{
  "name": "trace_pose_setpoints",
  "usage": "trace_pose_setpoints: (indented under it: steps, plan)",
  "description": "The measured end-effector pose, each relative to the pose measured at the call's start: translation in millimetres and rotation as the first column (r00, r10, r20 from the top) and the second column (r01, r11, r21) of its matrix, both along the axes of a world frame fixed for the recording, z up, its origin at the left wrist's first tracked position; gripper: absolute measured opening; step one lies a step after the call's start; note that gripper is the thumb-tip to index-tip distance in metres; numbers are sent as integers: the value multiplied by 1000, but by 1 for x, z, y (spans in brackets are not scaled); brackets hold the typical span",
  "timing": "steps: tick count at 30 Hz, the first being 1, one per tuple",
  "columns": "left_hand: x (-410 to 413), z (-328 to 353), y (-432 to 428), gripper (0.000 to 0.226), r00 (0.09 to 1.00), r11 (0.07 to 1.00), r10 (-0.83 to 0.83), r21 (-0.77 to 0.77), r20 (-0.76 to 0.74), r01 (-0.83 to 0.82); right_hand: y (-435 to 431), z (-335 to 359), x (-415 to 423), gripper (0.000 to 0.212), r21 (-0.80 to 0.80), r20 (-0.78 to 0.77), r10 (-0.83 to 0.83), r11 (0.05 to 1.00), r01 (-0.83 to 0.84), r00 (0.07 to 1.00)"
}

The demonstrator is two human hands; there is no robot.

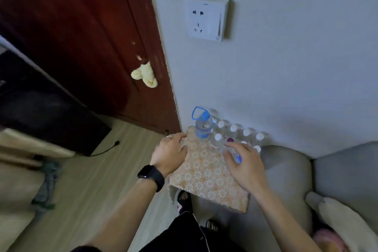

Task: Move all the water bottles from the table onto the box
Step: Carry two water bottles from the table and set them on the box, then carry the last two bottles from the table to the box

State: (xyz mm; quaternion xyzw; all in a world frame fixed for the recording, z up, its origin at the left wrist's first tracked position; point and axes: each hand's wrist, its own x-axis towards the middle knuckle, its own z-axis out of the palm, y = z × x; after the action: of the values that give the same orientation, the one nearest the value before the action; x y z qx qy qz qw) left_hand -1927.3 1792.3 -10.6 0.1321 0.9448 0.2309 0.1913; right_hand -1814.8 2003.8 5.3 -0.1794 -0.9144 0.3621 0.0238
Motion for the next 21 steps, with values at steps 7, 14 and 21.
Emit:
trace_pose_setpoints:
  steps: [7, 14, 21]
  plan:
    - [87, 34, -92, 42, 924, 924, 332, -129, -191, -359, -53, 16, -39, 30, 117, -146, 413, 909, -399, 899]
    - [197, 85, -233, 42, 636, 659, 666, -93, -389, -746, -227, 69, -32, 39, 177, -283, 796, 592, -787, 535]
    - [370, 157, -364, 46, 167, 224, 809, 34, -564, -974, -433, 144, 49, 35, 253, -354, 932, 176, -952, 78]
